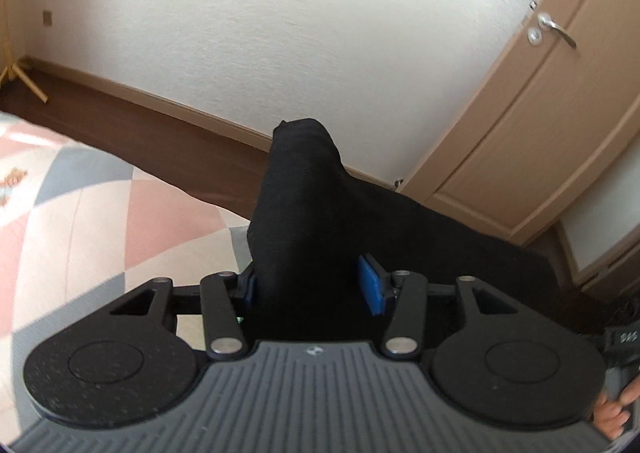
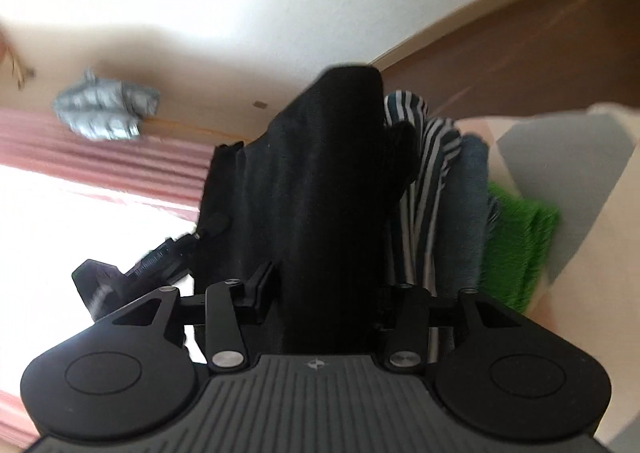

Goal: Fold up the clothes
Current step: 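Lift the folded trousers and carry them toward the stack of folded clothes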

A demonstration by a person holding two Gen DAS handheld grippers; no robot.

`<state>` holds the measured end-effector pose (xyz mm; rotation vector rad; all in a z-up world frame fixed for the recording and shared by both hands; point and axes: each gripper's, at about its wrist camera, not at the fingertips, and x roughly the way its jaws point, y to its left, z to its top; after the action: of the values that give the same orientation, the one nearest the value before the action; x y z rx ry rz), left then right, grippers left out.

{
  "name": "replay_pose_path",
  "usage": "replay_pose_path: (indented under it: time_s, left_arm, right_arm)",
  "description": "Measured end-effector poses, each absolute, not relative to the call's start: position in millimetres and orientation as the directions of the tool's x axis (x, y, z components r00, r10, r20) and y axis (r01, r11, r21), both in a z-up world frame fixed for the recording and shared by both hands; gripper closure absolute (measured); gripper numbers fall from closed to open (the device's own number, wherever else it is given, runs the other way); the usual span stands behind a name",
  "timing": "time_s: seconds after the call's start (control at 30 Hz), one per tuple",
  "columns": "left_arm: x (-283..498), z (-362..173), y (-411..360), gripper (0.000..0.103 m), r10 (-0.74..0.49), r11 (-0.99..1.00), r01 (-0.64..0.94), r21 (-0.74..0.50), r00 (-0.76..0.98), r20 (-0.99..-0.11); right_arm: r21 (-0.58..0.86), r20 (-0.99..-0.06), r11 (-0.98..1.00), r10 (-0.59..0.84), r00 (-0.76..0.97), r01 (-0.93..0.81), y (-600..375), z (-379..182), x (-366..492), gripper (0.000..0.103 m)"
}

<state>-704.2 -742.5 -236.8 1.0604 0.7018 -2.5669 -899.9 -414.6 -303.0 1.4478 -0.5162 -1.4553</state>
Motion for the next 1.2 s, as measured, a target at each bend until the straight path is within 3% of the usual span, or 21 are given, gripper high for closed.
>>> replay_pose_path:
  time_s: [0.13,0.2,0.23,0.27,0.37,0.47,0.53,0.63,0.73,0.87,1.1,1.2]
  left_arm:
    - [-685.2,-221.7,-740.7,0.065,-0.122,-0.838,0.453,-0.304,-0.698,-0.706]
    - [-667.0,-217.0,-741.5,0.065,-0.138,-0.823,0.473,-0.315,-0.705,-0.696]
    - [-659.2,-215.2,-739.3,0.067,-0.140,-0.813,0.483,-0.325,-0.705,-0.695]
    - [-656.4,-217.9,-738.7,0.076,-0.145,-0.808,0.489,-0.329,-0.706,-0.693]
    - [-665.9,-229.6,-741.9,0.076,-0.164,-0.804,0.508,-0.309,-0.689,-0.706]
    - [-682.3,-235.2,-742.2,0.075,-0.182,-0.811,0.511,-0.285,-0.684,-0.707]
    - [-686.1,-238.0,-741.0,0.073,-0.188,-0.817,0.509,-0.271,-0.678,-0.710]
    - [-676.1,-233.2,-746.7,0.072,-0.195,-0.794,0.534,-0.291,-0.677,-0.710]
    - [-659.6,-212.2,-745.4,0.075,-0.293,-0.763,0.595,-0.253,-0.667,-0.686]
    - [-650.2,-182.9,-728.7,0.075,-0.352,-0.778,0.579,-0.243,-0.723,-0.594]
    - [-681.0,-238.2,-731.8,0.080,-0.306,-0.784,0.573,-0.238,-0.691,-0.655]
    - [-684.8,-256.7,-739.3,0.080,-0.299,-0.762,0.583,-0.281,-0.702,-0.646]
  right_arm:
    - [0.804,-0.542,-0.441,-0.820,0.186,0.400,-399.4,-286.1,-898.8,0.054]
    - [0.795,-0.554,-0.449,-0.812,0.186,0.406,-391.7,-280.5,-899.0,0.075]
    - [0.798,-0.553,-0.455,-0.813,0.180,0.396,-389.1,-280.3,-895.8,0.077]
    - [0.804,-0.549,-0.459,-0.818,0.173,0.379,-387.8,-281.1,-891.8,0.079]
    - [0.845,-0.514,-0.470,-0.844,0.150,0.254,-380.4,-292.7,-882.7,0.080]
    - [0.842,-0.521,-0.482,-0.844,0.131,0.243,-374.9,-305.2,-885.1,0.080]
    - [0.834,-0.538,-0.500,-0.830,0.145,0.232,-373.9,-310.2,-891.5,0.079]
    - [0.770,-0.579,-0.485,-0.805,0.133,0.415,-383.3,-283.4,-897.5,0.067]
    - [0.577,-0.620,-0.488,-0.784,-0.038,0.655,-388.5,-243.4,-894.0,0.065]
    - [0.302,-0.562,-0.382,-0.812,-0.161,0.873,-414.0,-216.9,-871.2,0.058]
    - [0.086,-0.584,-0.264,-0.795,-0.166,0.961,-454.4,-266.2,-843.2,0.053]
    - [0.079,-0.587,-0.277,-0.790,-0.180,0.958,-454.3,-283.5,-845.5,0.053]
